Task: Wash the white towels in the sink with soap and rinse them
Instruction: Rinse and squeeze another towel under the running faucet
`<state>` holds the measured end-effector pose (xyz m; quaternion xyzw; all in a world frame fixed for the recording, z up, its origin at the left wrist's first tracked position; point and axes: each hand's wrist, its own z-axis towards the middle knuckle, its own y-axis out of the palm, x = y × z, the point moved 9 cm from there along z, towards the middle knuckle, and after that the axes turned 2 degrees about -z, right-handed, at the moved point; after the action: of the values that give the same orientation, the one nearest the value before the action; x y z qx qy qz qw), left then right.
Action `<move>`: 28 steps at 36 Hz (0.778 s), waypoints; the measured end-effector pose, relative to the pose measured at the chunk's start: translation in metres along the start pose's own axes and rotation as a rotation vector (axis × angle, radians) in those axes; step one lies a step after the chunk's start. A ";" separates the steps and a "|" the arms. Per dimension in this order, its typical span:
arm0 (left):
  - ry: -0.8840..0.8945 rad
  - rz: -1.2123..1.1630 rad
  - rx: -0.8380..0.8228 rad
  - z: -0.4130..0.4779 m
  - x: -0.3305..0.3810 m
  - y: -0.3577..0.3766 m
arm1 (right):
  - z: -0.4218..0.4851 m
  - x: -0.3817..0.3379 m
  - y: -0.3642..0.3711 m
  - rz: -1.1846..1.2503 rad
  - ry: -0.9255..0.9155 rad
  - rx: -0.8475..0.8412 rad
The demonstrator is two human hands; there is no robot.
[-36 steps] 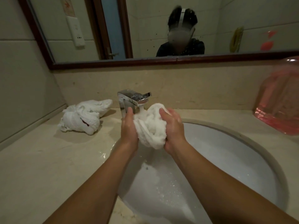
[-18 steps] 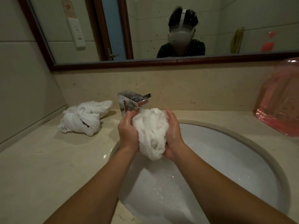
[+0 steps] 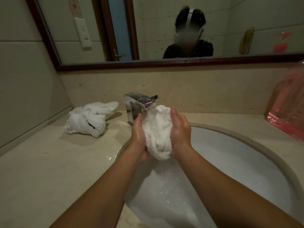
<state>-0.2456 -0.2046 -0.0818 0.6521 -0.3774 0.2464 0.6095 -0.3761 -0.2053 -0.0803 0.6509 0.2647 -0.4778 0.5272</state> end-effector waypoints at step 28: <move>0.279 -0.071 0.304 0.011 0.029 -0.046 | 0.001 0.060 0.011 -0.007 0.390 -0.123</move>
<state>-0.1934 -0.2227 -0.0885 0.7091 -0.2245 0.3668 0.5587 -0.3431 -0.2189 -0.1300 0.6967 0.3929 -0.3273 0.5031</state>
